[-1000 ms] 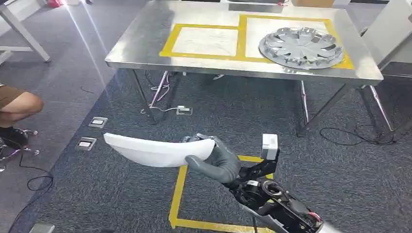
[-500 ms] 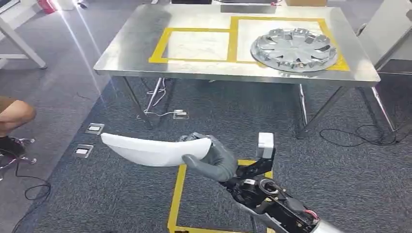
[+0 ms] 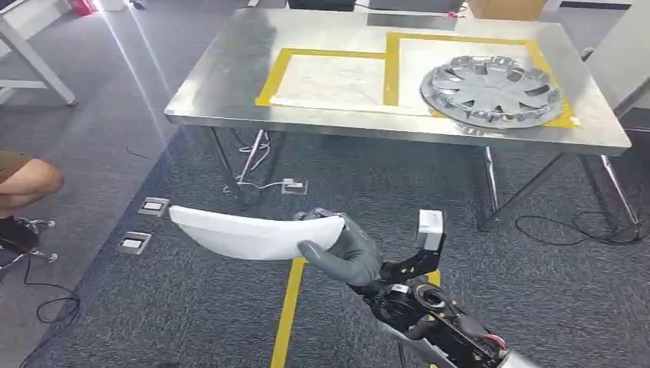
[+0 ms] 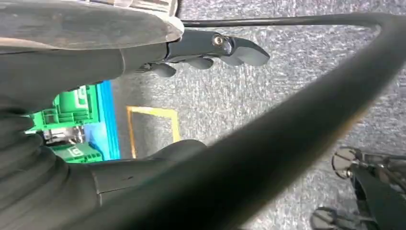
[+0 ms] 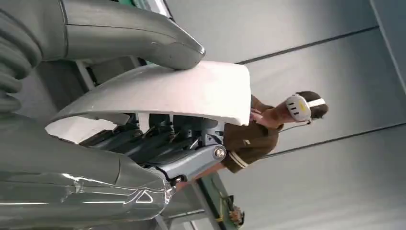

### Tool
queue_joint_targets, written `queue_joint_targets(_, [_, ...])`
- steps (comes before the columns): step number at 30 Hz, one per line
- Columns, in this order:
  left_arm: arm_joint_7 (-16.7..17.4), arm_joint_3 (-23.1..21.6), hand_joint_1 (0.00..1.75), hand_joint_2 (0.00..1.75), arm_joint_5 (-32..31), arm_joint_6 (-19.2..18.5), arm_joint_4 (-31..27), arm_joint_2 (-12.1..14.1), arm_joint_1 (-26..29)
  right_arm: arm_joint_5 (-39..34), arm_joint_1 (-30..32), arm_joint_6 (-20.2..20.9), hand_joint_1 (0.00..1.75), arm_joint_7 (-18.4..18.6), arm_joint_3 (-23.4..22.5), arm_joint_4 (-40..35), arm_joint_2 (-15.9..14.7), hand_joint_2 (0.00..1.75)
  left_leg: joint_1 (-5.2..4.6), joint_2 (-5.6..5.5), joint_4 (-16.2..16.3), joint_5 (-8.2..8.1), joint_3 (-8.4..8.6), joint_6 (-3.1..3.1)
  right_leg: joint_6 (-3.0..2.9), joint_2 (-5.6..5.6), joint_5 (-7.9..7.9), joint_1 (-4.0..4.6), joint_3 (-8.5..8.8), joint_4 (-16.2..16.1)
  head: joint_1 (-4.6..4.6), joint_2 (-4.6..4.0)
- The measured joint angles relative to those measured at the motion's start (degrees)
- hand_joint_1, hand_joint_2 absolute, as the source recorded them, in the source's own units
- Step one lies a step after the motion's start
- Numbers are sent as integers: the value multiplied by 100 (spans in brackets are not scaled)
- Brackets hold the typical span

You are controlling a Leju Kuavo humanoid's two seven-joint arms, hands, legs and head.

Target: Take the parts from the cabinet and place them on the table.

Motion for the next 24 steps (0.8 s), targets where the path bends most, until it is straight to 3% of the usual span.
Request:
queue_joint_targets(2, [0, 0, 0, 175, 15, 0, 0, -2, 7, -22, -8, 2, 131, 2, 0, 2, 2, 175, -16, -1, 0, -108, 174, -12, -83, -4, 717, 14, 340, -997, 55, 0])
queue_joint_targets(3, [0, 0, 0, 175, 17, 0, 0, -13, 23, -24, -16, 2, 131, 4, 0, 5, 0, 175, -10, 0, -15, -165, 211, -30, -149, -35, 978, 45, 465, -1493, 90, 0])
queue_joint_targets(4, [0, 2, 0, 175, 20, 0, 0, -24, -3, -39, -21, 9, 131, 2, 0, 15, 0, 175, -60, -5, 7, -202, 250, -81, -159, -47, 915, 90, 553, -1554, 63, 0])
queue_joint_targets(5, [0, 2, 0, 175, 29, 0, 0, -22, 0, -42, -28, 9, 131, 13, 2, 18, 2, 175, -32, 2, 4, -205, 239, -98, -165, -40, 866, 99, 634, -1628, 99, 0])
queue_joint_targets(6, [0, 4, 0, 175, 31, 0, 0, -22, -5, -48, -27, 9, 131, 13, 2, 20, 0, 175, -16, 13, -14, -210, 238, -121, -170, -14, 864, 116, 613, -1619, 74, 0])
queue_joint_targets(9, [9, 4, 0, 175, 33, 0, 0, -20, -27, -72, -34, 9, 131, 13, 2, 26, 13, 175, 5, 37, 62, -303, 284, -225, -228, 28, 871, 60, 744, -1774, 74, 0])
queue_joint_targets(10, [9, 4, 0, 175, 31, 0, 0, -22, -25, -76, -54, 9, 131, 11, 0, 26, 13, 175, -1, 32, 386, -450, 109, -243, -256, 27, 863, 53, 778, -1804, 18, 0])
queue_joint_targets(12, [9, 4, 0, 175, 31, 0, 0, -24, -23, -76, -67, 9, 131, 13, 4, 35, 13, 175, 9, 32, 1347, -804, -469, -284, -295, 25, 828, 54, 806, -1813, -70, 0])
queue_joint_targets(13, [9, 4, 0, 175, 29, 0, 0, -24, -15, -76, -60, 0, 131, 13, 4, 42, 13, 175, 13, 32, 1759, -888, -764, -302, -307, 27, 804, 55, 824, -1812, -90, 0])
queue_joint_targets(14, [9, 4, 0, 175, 20, 0, 0, -22, -10, -76, -52, -4, 131, 13, 4, 44, 13, 175, 14, 32, 1905, -810, -949, -311, -307, 43, 776, 54, 853, -1812, -109, 0])
queue_joint_targets(15, [11, 4, 0, 175, 15, 0, 0, -22, -9, -76, -51, -9, 131, 13, 6, 44, 13, 175, 19, 32, 1743, -588, -955, -312, -302, 65, 747, 50, 894, -1812, -140, 0])
queue_joint_targets(18, [11, 4, 0, 175, 15, 0, 0, 2, 9, -76, -52, -11, 131, 13, 7, 44, 13, 175, 30, 24, 269, 384, -444, -287, -250, 112, 621, 47, 1053, -1811, -236, 0])
queue_joint_targets(19, [11, 4, 0, 175, 15, 0, 0, 0, 11, -76, -55, -11, 131, 13, 7, 46, 13, 175, 1, -13, 86, 314, -337, -263, -202, 124, 572, 96, 1008, -1797, -256, 0])
queue_joint_targets(24, [11, 4, 0, 175, -37, -2, 0, -13, -17, -74, -56, -114, 131, 9, 2, 42, 11, 175, 27, 15, -45, 223, -242, -82, -58, 117, 432, 53, 1056, -1776, -212, 0])
